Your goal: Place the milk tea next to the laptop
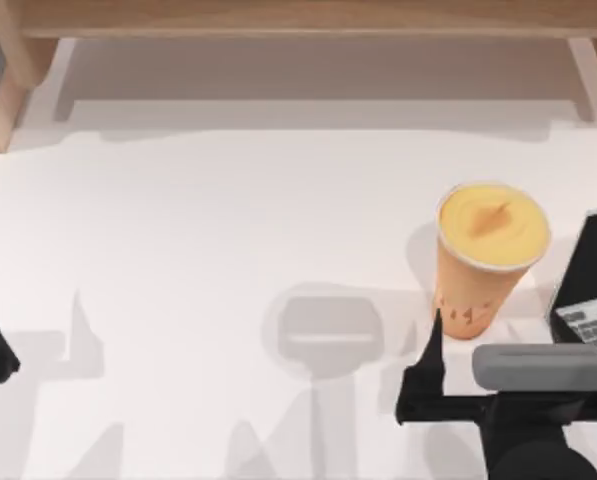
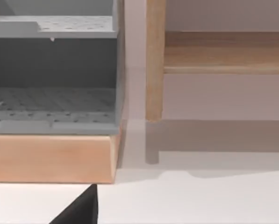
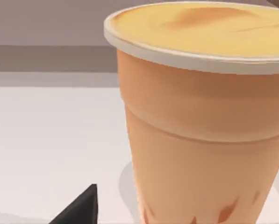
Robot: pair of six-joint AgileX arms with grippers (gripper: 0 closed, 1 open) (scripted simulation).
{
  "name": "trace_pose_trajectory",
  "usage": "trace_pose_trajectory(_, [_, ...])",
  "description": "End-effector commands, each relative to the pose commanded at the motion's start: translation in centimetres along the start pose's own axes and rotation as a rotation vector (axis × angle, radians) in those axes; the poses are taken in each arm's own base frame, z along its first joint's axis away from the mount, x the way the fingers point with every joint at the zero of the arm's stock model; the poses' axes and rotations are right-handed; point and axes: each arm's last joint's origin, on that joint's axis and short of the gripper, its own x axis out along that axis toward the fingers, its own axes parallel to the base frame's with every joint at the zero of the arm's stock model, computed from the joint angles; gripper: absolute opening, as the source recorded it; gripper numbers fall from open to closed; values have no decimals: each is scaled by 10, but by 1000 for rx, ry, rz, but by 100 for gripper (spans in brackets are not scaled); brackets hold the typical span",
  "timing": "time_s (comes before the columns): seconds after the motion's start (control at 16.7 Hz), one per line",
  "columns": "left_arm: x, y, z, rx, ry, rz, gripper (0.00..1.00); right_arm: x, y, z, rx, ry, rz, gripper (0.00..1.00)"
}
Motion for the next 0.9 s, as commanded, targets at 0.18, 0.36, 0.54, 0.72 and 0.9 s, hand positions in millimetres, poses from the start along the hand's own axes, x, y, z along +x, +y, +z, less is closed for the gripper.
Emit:
trace_pose_trajectory(0.18, [0,0,0,0,0,0,100,22,5,1,1,0,2,100])
trace_pose_trajectory(0.36, [0,0,0,0,0,0,100,54,3,1,2,1,1,100])
trace_pose_trajectory(0.54, [0,0,0,0,0,0,100,74,0,-1,1,0,2,100])
trace_pose_trajectory(0.72, [0,0,0,0,0,0,100,75,0,-1,1,0,2,100])
trace_pose_trajectory(0.9, [0,0,0,0,0,0,100,75,0,-1,1,0,2,85])
